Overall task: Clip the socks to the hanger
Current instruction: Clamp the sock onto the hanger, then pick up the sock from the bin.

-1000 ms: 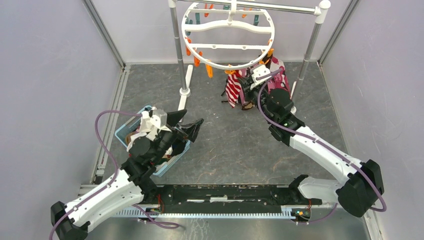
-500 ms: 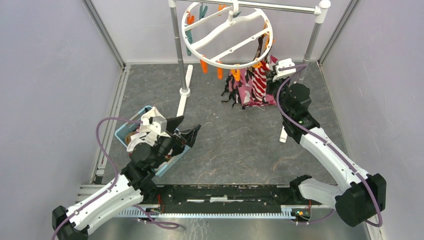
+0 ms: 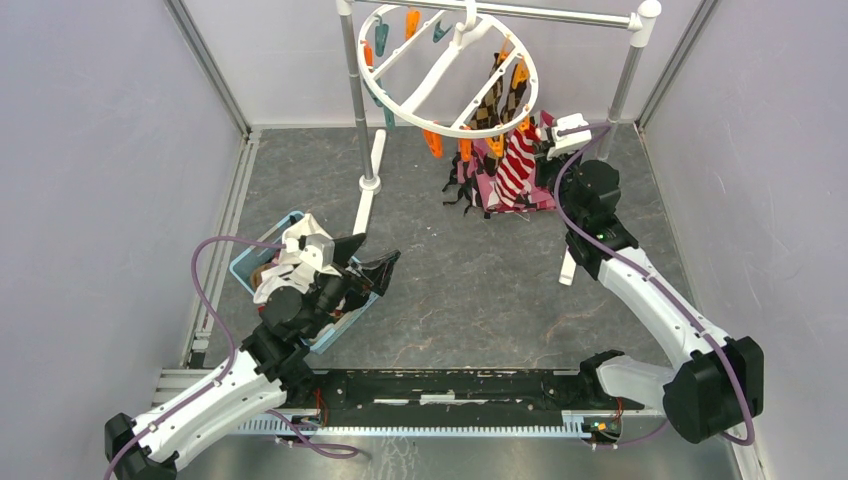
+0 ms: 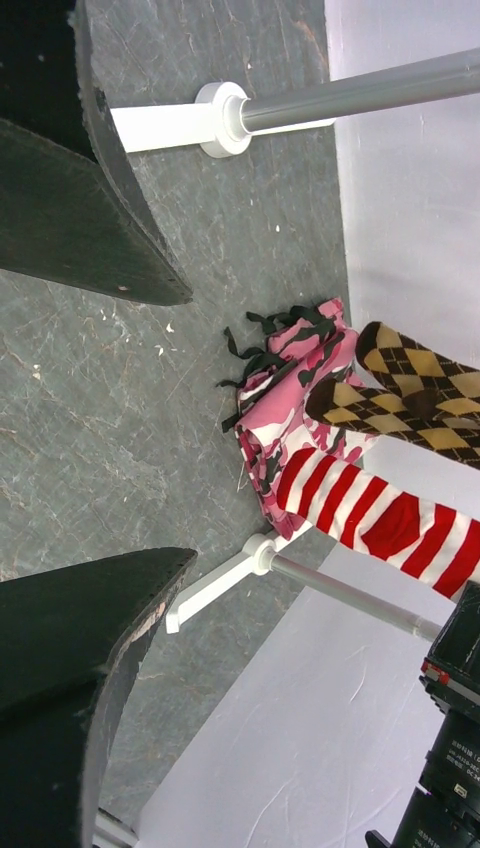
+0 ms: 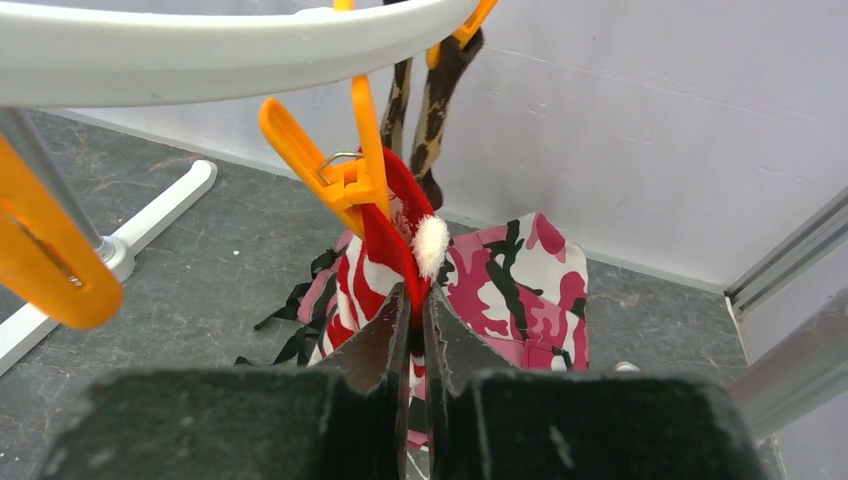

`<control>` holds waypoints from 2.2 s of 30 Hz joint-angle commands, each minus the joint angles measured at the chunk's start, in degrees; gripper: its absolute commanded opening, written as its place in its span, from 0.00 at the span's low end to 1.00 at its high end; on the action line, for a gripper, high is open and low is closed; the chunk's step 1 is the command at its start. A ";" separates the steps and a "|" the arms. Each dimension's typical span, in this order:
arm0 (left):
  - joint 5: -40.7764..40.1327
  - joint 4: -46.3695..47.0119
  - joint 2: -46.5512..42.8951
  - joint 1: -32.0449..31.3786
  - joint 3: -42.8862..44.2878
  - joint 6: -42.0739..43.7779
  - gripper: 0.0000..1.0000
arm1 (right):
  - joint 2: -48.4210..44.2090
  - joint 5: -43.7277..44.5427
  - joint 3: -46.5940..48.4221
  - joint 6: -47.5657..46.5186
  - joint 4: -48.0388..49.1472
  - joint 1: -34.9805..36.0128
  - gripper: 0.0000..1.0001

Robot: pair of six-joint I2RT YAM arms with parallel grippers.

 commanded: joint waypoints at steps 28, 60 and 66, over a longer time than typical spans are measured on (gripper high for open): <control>-7.12 -15.38 1.67 -0.24 8.48 -3.65 1.00 | -14.66 -4.55 -8.59 4.22 -0.55 -1.30 0.76; -0.09 -81.65 23.89 26.00 39.74 -37.97 0.35 | -31.72 -14.67 -35.81 10.24 -0.26 -1.29 0.91; -1.65 -86.65 23.13 26.00 37.60 -44.06 0.26 | -31.49 -14.94 -36.74 11.08 0.68 -1.19 0.91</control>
